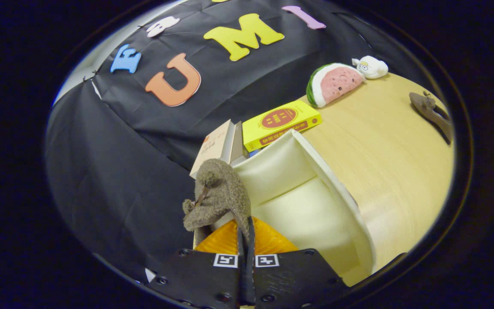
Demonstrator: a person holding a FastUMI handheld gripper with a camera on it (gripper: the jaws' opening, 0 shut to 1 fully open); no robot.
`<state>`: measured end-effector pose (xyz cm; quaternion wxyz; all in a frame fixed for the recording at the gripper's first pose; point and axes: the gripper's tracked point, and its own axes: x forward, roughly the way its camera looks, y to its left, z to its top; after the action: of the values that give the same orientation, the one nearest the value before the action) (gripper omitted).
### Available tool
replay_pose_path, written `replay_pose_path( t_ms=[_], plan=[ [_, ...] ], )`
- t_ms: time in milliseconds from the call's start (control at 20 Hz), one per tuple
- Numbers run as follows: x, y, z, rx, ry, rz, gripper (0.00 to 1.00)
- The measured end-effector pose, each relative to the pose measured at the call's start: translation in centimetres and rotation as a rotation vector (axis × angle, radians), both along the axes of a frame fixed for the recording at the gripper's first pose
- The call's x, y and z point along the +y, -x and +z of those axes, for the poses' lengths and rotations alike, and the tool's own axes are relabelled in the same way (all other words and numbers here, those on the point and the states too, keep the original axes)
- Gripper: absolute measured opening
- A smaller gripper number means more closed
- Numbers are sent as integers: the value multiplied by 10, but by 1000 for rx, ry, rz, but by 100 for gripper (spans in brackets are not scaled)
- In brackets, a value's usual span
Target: Open the storage box then place both shoes into the box .Put the left shoe in first, then the right shoe, with the right side of both shoes facing outward in a uniform manner.
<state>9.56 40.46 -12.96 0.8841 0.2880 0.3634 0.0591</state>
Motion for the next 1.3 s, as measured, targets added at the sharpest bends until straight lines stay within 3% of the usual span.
replay_pose_path(
  t_ms=[100, 250, 350, 450, 600, 800, 850, 1000, 1150, 1300],
  plan=[
    [0, 11, -9, 10, -19, -12, 0],
    [6, 17, -22, 55, 29, 39, 3],
    [19, 23, -31, 98, 8, 83, 12],
    [22, 28, -38, 128, 43, 126, 28],
    [17, 38, -44, 166, 99, 156, 34],
    [10, 43, -36, 180, 68, 177, 51],
    [13, 43, -32, 168, 38, 190, 56],
    [7, 42, -12, 101, 18, 212, 84],
    [-1, 42, 14, -6, 42, 250, 85],
    [-20, 45, 42, -136, 98, 276, 91]
  ],
)
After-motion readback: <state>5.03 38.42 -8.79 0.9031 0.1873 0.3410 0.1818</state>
